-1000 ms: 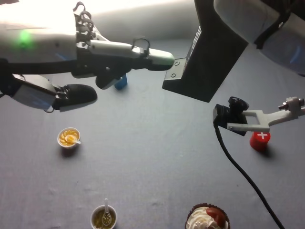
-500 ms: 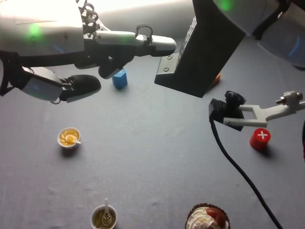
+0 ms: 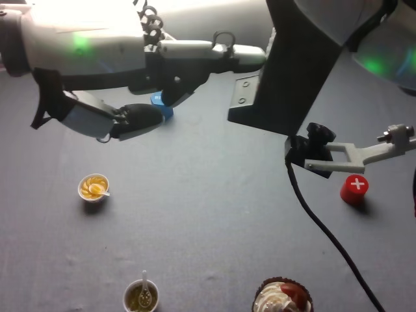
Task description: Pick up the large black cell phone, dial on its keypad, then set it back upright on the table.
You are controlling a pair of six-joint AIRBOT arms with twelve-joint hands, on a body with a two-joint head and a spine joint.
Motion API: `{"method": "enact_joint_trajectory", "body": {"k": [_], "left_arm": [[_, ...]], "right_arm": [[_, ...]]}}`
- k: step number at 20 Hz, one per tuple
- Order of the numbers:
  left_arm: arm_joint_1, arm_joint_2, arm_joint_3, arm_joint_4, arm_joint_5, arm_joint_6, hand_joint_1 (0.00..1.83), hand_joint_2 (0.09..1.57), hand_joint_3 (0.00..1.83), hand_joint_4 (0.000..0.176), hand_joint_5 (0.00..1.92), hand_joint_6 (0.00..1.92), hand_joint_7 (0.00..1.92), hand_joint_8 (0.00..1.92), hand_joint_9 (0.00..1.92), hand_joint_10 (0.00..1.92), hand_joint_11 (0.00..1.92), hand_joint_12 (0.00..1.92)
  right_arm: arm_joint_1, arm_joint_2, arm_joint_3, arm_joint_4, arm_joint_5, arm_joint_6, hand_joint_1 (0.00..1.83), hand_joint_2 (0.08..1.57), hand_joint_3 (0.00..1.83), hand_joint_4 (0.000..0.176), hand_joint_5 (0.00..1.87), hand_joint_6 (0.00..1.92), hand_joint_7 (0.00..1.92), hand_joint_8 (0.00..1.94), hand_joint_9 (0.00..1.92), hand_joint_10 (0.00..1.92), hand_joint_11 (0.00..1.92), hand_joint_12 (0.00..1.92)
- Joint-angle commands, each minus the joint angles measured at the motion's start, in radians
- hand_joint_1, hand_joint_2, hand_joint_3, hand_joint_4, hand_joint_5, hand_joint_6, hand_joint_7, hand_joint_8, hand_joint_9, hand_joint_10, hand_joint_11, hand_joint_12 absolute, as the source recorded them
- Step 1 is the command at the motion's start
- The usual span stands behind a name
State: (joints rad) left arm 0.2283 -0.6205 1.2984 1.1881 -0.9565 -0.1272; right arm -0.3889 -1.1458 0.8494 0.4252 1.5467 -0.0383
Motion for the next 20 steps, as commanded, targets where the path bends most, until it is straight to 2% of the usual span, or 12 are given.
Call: {"method": "enact_joint_trajectory", "body": {"k": [1, 2, 3, 4, 6, 7, 9, 11, 14, 17, 18, 20], "left_arm": [[-0.023, 0.002, -0.005, -0.095, -0.068, 0.006, 1.32, 0.96, 0.66, 0.065, 0.02, 0.0, 0.69, 1.68, 1.07, 1.92, 1.04, 1.92], [-0.021, 0.003, -0.006, -0.102, -0.068, 0.008, 1.32, 0.96, 0.66, 0.058, 0.02, 0.0, 0.7, 1.68, 1.09, 1.92, 1.09, 1.92], [-0.017, 0.01, -0.006, -0.11, -0.07, 0.008, 1.32, 0.97, 0.65, 0.062, 0.02, 0.0, 0.69, 1.68, 1.11, 1.92, 1.14, 1.92], [-0.006, 0.027, -0.005, -0.115, -0.074, 0.009, 1.32, 0.97, 0.65, 0.055, 0.02, 0.0, 0.69, 1.69, 1.13, 1.92, 1.15, 1.92], [0.001, 0.048, -0.004, -0.117, -0.084, 0.011, 1.32, 0.97, 0.66, 0.066, 0.02, 0.0, 0.69, 1.69, 1.09, 1.92, 0.99, 1.92], [0.005, 0.067, -0.004, -0.117, -0.092, 0.011, 1.32, 0.97, 0.65, 0.064, 0.02, 0.0, 0.69, 1.69, 1.11, 1.92, 1.09, 1.92], [0.021, 0.099, -0.002, -0.117, -0.117, 0.006, 1.32, 0.98, 0.65, 0.047, 0.02, 0.0, 0.68, 1.7, 1.15, 1.92, 1.2, 1.92], [0.046, 0.126, 0.007, -0.117, -0.169, -0.007, 1.32, 0.95, 0.69, 0.046, 0.02, 0.0, 0.69, 1.7, 1.14, 1.92, 1.15, 1.92], [0.064, 0.144, 0.031, -0.108, -0.253, -0.033, 1.32, 1.02, 0.54, 0.069, 0.04, 0.0, 0.68, 1.65, 1.04, 1.92, 1.07, 1.92], [0.077, 0.16, 0.041, -0.107, -0.31, -0.049, 1.31, 1.05, 0.48, 0.066, 0.04, 0.0, 0.67, 1.65, 1.02, 1.92, 1.04, 1.92], [0.079, 0.164, 0.044, -0.107, -0.33, -0.054, 1.31, 1.08, 0.43, 0.048, 0.04, 0.0, 0.66, 1.65, 0.97, 1.92, 0.92, 1.92], [0.083, 0.169, 0.044, -0.106, -0.354, -0.052, 1.31, 1.08, 0.42, 0.051, 0.04, 0.0, 0.66, 1.64, 0.98, 1.92, 0.97, 1.92]], "right_arm": [[0.021, 0.009, -0.008, -0.069, 0.103, 0.024, 1.37, 1.13, 0.0, 0.0, 0.9, 1.03, 0.95, 1.0, 0.87, 1.31, 0.79, 1.36], [0.023, 0.01, -0.009, -0.069, 0.102, 0.024, 1.37, 1.13, 0.0, 0.0, 0.89, 1.03, 0.95, 0.99, 0.88, 1.3, 0.8, 1.35], [0.025, 0.011, -0.011, -0.069, 0.101, 0.024, 1.46, 1.12, 0.0, 0.0, 0.89, 0.98, 0.94, 0.96, 0.89, 1.19, 0.79, 1.59], [0.027, 0.011, -0.013, -0.069, 0.099, 0.023, 1.48, 1.13, 0.0, 0.0, 0.88, 0.98, 0.93, 0.96, 0.89, 1.17, 0.8, 1.64], [0.027, 0.012, -0.017, -0.069, 0.098, 0.023, 1.38, 1.12, 0.0, 0.0, 0.91, 1.0, 0.97, 0.98, 0.9, 1.27, 0.82, 1.36], [0.027, 0.013, -0.019, -0.069, 0.098, 0.023, 1.37, 1.13, 0.0, 0.0, 0.91, 0.99, 0.96, 1.01, 0.88, 1.3, 0.82, 1.36], [0.027, 0.014, -0.018, -0.068, 0.098, 0.023, 1.48, 1.12, 0.0, 0.0, 0.9, 0.96, 0.94, 0.95, 0.9, 1.15, 0.8, 1.63], [0.027, 0.014, -0.014, -0.064, 0.098, 0.023, 1.38, 1.12, 0.0, 0.0, 0.9, 1.01, 0.97, 0.96, 0.92, 1.25, 0.83, 1.34], [0.027, 0.014, 0.0, -0.056, 0.098, 0.023, 1.37, 1.14, 0.0, 0.0, 0.89, 1.03, 0.94, 1.02, 0.88, 1.31, 0.8, 1.37], [0.024, 0.014, 0.022, -0.045, 0.099, 0.023, 1.37, 1.15, 0.0, 0.0, 0.9, 1.01, 0.91, 1.08, 0.84, 1.38, 0.75, 1.45], [0.019, 0.014, 0.03, -0.043, 0.099, 0.023, 1.37, 1.14, 0.0, 0.0, 0.91, 1.02, 0.91, 1.07, 0.86, 1.34, 0.78, 1.4], [0.006, 0.013, 0.041, -0.04, 0.099, 0.023, 1.37, 1.14, 0.0, 0.0, 0.91, 1.03, 0.92, 1.06, 0.86, 1.32, 0.78, 1.39]]}}
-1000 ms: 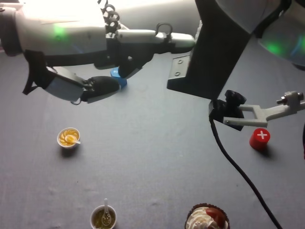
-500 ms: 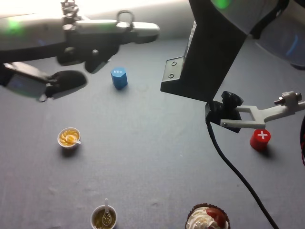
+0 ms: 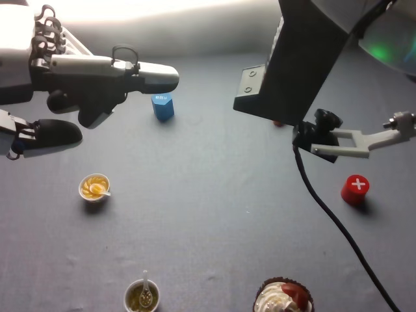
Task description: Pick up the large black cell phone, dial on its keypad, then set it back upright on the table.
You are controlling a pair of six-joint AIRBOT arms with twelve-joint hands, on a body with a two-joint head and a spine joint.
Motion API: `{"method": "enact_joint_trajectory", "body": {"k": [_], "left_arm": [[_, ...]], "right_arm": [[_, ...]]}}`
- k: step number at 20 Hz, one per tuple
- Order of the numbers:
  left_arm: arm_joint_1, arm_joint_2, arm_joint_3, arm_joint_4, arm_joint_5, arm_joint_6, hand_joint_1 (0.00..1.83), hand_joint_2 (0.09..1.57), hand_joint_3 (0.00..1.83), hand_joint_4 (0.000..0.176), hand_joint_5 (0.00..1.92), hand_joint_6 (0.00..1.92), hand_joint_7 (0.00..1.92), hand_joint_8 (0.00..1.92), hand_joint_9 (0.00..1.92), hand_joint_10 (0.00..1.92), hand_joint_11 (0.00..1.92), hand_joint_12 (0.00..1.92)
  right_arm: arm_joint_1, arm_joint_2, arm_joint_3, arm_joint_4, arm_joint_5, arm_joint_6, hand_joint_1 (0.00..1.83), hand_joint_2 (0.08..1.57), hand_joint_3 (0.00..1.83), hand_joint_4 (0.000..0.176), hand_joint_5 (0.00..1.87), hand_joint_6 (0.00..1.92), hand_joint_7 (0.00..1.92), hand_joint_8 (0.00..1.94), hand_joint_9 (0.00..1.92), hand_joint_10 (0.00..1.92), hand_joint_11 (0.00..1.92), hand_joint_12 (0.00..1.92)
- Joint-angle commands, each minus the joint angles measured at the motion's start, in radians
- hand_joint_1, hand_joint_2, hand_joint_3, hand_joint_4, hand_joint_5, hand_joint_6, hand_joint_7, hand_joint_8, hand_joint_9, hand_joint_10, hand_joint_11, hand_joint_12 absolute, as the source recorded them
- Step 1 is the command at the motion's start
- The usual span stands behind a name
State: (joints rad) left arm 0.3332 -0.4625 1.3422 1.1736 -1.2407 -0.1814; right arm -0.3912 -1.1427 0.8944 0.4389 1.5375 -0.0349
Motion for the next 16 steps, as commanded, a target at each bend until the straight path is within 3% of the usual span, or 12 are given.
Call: {"method": "enact_joint_trajectory", "body": {"k": [1, 2, 4, 6, 7, 8, 9, 10, 11, 13, 14, 16], "left_arm": [[-0.022, 0.012, 0.0, -0.089, -0.08, 0.0, 1.31, 1.09, 0.42, 0.051, 0.05, 0.0, 0.66, 1.64, 0.98, 1.92, 0.99, 1.92], [-0.025, 0.012, 0.001, -0.082, -0.095, -0.007, 1.31, 1.09, 0.41, 0.042, 0.06, 0.0, 0.67, 1.64, 1.01, 1.92, 1.07, 1.92], [-0.035, 0.01, 0.003, -0.061, -0.105, -0.029, 1.31, 1.08, 0.41, 0.039, 0.07, 0.0, 0.67, 1.63, 1.03, 1.92, 1.08, 1.92], [-0.042, 0.003, 0.003, -0.046, -0.123, -0.057, 1.31, 1.08, 0.4, 0.039, 0.09, 0.01, 0.69, 1.6, 0.98, 1.92, 1.0, 1.92], [-0.044, 0.0, 0.003, -0.043, -0.133, -0.056, 1.3, 1.18, 0.2, 0.024, 0.12, 0.0, 0.67, 1.58, 0.97, 1.92, 1.03, 1.92], [-0.045, -0.002, 0.003, -0.041, -0.134, -0.056, 1.3, 1.18, 0.2, 0.024, 0.12, 0.0, 0.67, 1.58, 0.97, 1.92, 1.03, 1.92], [-0.045, -0.004, 0.003, -0.038, -0.135, -0.051, 1.29, 1.23, 0.1, 0.009, 0.13, 0.0, 0.66, 1.58, 0.93, 1.92, 1.01, 1.92], [-0.045, -0.006, 0.003, -0.034, -0.135, -0.049, 1.27, 1.28, 0.03, 0.014, 0.15, 0.0, 0.63, 1.58, 0.65, 1.92, 0.7, 1.92], [-0.045, -0.008, 0.003, -0.03, -0.136, -0.05, 1.0, 1.26, 0.01, 0.03, 0.17, 0.0, 0.41, 1.2, 0.43, 1.66, 0.41, 1.88], [-0.051, -0.01, 0.003, -0.03, -0.141, -0.055, 0.81, 1.28, 0.0, 0.036, 0.21, 0.0, 0.43, 0.65, 0.37, 1.16, 0.26, 1.62], [-0.053, -0.01, 0.003, -0.027, -0.146, -0.06, 0.68, 1.28, 0.0, 0.056, 0.22, 0.0, 0.48, 0.36, 0.38, 0.87, 0.19, 1.51], [-0.053, -0.01, 0.003, -0.015, -0.145, -0.065, 0.61, 1.29, 0.0, 0.041, 0.24, 0.0, 0.5, 0.05, 0.43, 0.42, 0.15, 1.35]], "right_arm": [[-0.001, 0.009, 0.003, -0.053, 0.108, 0.02, 1.37, 1.14, 0.0, 0.0, 0.89, 1.05, 0.91, 1.07, 0.85, 1.34, 0.77, 1.39], [-0.012, 0.009, 0.009, -0.053, 0.108, 0.021, 1.37, 1.15, 0.0, 0.0, 0.9, 1.06, 0.9, 1.09, 0.85, 1.33, 0.78, 1.36], [-0.03, 0.009, 0.019, -0.053, 0.11, 0.028, 1.37, 1.15, 0.0, 0.0, 0.89, 1.06, 0.9, 1.09, 0.85, 1.34, 0.77, 1.36], [-0.057, 0.006, 0.038, -0.053, 0.123, 0.04, 1.37, 1.14, 0.0, 0.0, 0.9, 1.06, 0.91, 1.06, 0.85, 1.33, 0.78, 1.38], [-0.069, 0.004, 0.046, -0.053, 0.129, 0.042, 1.37, 1.15, 0.0, 0.0, 0.88, 1.08, 0.9, 1.08, 0.85, 1.34, 0.78, 1.39], [-0.076, 0.002, 0.05, -0.053, 0.133, 0.045, 1.37, 1.15, 0.0, 0.0, 0.88, 1.08, 0.9, 1.08, 0.85, 1.34, 0.78, 1.39], [-0.084, -0.002, 0.054, -0.05, 0.137, 0.047, 1.36, 1.15, 0.0, 0.0, 0.86, 1.11, 0.88, 1.1, 0.84, 1.35, 0.77, 1.4], [-0.09, -0.005, 0.055, -0.049, 0.138, 0.05, 1.37, 1.14, 0.0, 0.0, 0.89, 1.06, 0.92, 1.06, 0.87, 1.32, 0.8, 1.38], [-0.1, -0.01, 0.059, -0.049, 0.138, 0.054, 1.36, 1.15, 0.0, 0.0, 0.89, 1.06, 0.89, 1.1, 0.84, 1.34, 0.78, 1.38], [-0.118, -0.017, 0.067, -0.049, 0.14, 0.061, 1.36, 1.15, 0.0, 0.0, 0.88, 1.08, 0.89, 1.09, 0.85, 1.35, 0.77, 1.38], [-0.128, -0.022, 0.076, -0.049, 0.147, 0.066, 1.36, 1.15, 0.0, 0.0, 0.87, 1.09, 0.89, 1.1, 0.84, 1.36, 0.77, 1.38], [-0.14, -0.031, 0.092, -0.049, 0.155, 0.07, 1.36, 1.15, 0.0, 0.0, 0.89, 1.06, 0.89, 1.11, 0.82, 1.38, 0.76, 1.39]]}}
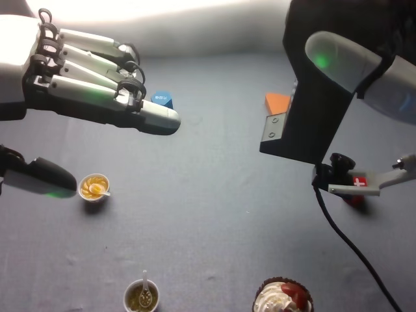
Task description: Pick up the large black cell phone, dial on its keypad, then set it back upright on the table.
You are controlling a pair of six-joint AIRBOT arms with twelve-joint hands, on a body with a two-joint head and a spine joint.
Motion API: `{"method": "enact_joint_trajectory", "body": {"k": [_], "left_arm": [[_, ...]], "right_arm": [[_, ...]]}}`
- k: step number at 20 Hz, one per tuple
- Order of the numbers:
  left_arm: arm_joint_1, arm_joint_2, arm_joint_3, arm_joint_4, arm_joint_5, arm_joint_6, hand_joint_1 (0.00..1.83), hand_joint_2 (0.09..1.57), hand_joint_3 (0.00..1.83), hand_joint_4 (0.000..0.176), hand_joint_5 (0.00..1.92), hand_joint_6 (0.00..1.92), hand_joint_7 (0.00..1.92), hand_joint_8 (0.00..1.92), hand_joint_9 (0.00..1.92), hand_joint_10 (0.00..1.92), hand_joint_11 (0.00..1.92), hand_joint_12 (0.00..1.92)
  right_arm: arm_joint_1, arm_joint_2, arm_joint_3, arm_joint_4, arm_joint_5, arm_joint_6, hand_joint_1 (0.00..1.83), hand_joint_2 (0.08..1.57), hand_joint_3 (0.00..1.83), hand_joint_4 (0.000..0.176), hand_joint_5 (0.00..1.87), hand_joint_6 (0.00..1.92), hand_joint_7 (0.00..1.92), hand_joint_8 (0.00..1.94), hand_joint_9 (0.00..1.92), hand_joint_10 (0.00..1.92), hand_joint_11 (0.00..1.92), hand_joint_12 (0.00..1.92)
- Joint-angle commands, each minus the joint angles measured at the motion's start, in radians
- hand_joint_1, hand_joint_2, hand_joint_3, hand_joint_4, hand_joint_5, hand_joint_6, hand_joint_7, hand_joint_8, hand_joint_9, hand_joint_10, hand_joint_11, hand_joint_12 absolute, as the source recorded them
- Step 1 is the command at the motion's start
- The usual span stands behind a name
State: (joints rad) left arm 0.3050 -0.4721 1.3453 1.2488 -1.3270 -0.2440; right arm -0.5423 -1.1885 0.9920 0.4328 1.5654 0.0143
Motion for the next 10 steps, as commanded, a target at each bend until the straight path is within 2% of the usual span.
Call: {"method": "enact_joint_trajectory", "body": {"k": [1, 2, 3, 4, 5, 7, 10], "left_arm": [[-0.025, 0.0, 0.001, -0.084, -0.059, -0.003, 0.55, 1.31, 0.0, 0.024, 0.22, 0.0, 0.46, 0.01, 0.44, 0.23, 0.09, 1.23], [-0.025, -0.001, 0.002, -0.081, -0.063, -0.003, 0.53, 1.31, 0.0, 0.018, 0.22, 0.0, 0.43, 0.0, 0.44, 0.11, 0.02, 1.18], [-0.025, -0.001, 0.003, -0.08, -0.064, -0.003, 0.47, 1.31, 0.0, 0.006, 0.2, 0.0, 0.37, 0.0, 0.38, 0.05, 0.0, 1.0], [-0.025, -0.002, 0.003, -0.078, -0.06, -0.006, 0.41, 1.27, 0.0, 0.02, 0.2, 0.0, 0.33, 0.0, 0.32, 0.01, 0.0, 0.8], [-0.025, -0.002, 0.003, -0.077, -0.059, -0.005, 0.33, 1.26, 0.0, 0.023, 0.18, 0.0, 0.29, 0.0, 0.24, 0.01, 0.0, 0.63], [-0.022, -0.002, 0.004, -0.076, -0.057, -0.004, 0.29, 1.25, 0.0, 0.03, 0.16, 0.0, 0.22, 0.0, 0.15, 0.01, 0.0, 0.4], [-0.006, -0.019, 0.006, -0.076, -0.058, 0.005, 0.29, 1.19, 0.0, 0.01, 0.17, 0.0, 0.2, 0.0, 0.14, 0.0, 0.0, 0.41]], "right_arm": [[0.0, 0.008, 0.006, -0.043, 0.132, 0.026, 1.36, 1.15, 0.0, 0.0, 0.89, 1.06, 0.89, 1.11, 0.82, 1.38, 0.76, 1.4], [-0.008, 0.004, 0.015, -0.043, 0.136, 0.032, 1.37, 1.15, 0.0, 0.0, 0.9, 1.04, 0.91, 1.08, 0.83, 1.36, 0.76, 1.39], [-0.019, 0.001, 0.023, -0.043, 0.14, 0.04, 1.37, 1.15, 0.0, 0.0, 0.89, 1.03, 0.92, 1.08, 0.83, 1.36, 0.77, 1.39], [-0.033, -0.005, 0.032, -0.043, 0.148, 0.049, 1.37, 1.15, 0.0, 0.0, 0.89, 1.02, 0.92, 1.09, 0.82, 1.38, 0.76, 1.42], [-0.042, -0.01, 0.037, -0.043, 0.155, 0.053, 1.37, 1.15, 0.0, 0.0, 0.9, 1.0, 0.92, 1.08, 0.82, 1.39, 0.75, 1.45], [-0.063, -0.021, 0.048, -0.043, 0.167, 0.061, 1.36, 1.15, 0.0, 0.0, 0.9, 1.0, 0.9, 1.12, 0.8, 1.42, 0.73, 1.5], [-0.094, -0.025, 0.054, -0.04, 0.173, 0.07, 1.36, 1.16, 0.0, 0.0, 0.9, 0.99, 0.89, 1.12, 0.81, 1.44, 0.75, 1.53]]}}
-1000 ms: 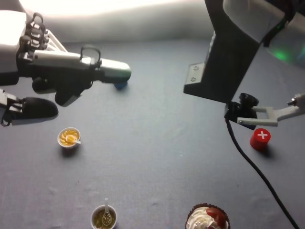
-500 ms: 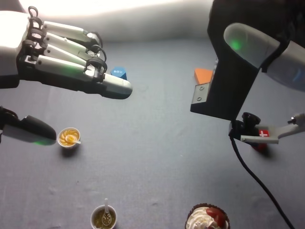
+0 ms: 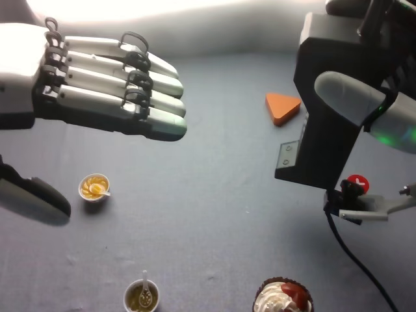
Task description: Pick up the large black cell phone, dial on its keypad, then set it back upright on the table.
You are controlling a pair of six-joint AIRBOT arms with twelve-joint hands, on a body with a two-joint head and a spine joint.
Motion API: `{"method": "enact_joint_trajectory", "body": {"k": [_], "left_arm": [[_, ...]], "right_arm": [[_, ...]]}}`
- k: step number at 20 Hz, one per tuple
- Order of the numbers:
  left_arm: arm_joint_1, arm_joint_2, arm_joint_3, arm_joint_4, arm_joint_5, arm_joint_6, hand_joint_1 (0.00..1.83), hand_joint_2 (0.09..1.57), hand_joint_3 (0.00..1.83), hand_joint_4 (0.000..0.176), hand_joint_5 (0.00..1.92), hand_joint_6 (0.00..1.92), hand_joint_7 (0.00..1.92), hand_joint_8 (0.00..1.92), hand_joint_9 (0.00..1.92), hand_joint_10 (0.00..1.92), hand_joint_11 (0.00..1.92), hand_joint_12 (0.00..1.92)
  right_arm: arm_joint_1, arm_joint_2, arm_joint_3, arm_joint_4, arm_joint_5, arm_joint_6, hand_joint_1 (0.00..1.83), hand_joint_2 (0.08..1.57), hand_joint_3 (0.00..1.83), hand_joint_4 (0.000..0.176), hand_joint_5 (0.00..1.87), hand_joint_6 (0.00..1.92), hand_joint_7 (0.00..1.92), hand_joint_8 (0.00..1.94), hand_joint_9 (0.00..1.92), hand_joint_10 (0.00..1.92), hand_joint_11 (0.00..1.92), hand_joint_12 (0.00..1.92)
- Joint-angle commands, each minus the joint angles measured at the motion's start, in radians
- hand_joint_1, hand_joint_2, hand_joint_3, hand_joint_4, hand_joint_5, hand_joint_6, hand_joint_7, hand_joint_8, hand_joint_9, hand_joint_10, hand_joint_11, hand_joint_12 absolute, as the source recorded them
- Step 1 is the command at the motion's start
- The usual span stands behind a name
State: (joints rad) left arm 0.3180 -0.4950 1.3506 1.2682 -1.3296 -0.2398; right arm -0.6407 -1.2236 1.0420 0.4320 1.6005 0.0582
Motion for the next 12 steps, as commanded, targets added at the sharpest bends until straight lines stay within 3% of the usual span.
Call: {"method": "enact_joint_trajectory", "body": {"k": [1, 5, 9, 12], "left_arm": [[-0.014, 0.003, 0.001, -0.096, -0.053, 0.006, 0.22, 1.15, 0.0, 0.013, 0.15, 0.0, 0.17, 0.0, 0.12, 0.0, 0.0, 0.38], [0.022, -0.007, 0.002, -0.21, -0.067, 0.072, 0.15, 1.15, 0.0, 0.02, 0.15, 0.0, 0.16, 0.0, 0.11, 0.0, 0.0, 0.33], [0.036, -0.01, 0.001, -0.183, -0.076, 0.055, 0.13, 1.13, 0.0, 0.023, 0.14, 0.0, 0.15, 0.0, 0.11, 0.0, 0.0, 0.33], [0.036, -0.006, 0.005, -0.206, -0.074, 0.066, 0.11, 1.14, 0.01, 0.02, 0.13, 0.0, 0.15, 0.0, 0.12, 0.0, 0.0, 0.38]], "right_arm": [[-0.001, 0.007, 0.008, -0.039, 0.14, 0.026, 1.37, 1.14, 0.0, 0.0, 0.92, 0.95, 0.92, 1.07, 0.85, 1.39, 0.77, 1.5], [-0.024, -0.007, 0.029, -0.032, 0.141, 0.031, 1.37, 1.14, 0.0, 0.0, 0.91, 0.98, 0.94, 1.01, 0.85, 1.39, 0.75, 1.52], [-0.036, -0.017, 0.044, -0.031, 0.142, 0.032, 1.37, 1.13, 0.0, 0.0, 0.93, 0.97, 0.94, 1.02, 0.85, 1.37, 0.79, 1.44], [-0.036, -0.027, 0.053, -0.031, 0.142, 0.033, 1.37, 1.14, 0.0, 0.0, 0.91, 0.99, 0.93, 1.06, 0.82, 1.4, 0.75, 1.52]]}}
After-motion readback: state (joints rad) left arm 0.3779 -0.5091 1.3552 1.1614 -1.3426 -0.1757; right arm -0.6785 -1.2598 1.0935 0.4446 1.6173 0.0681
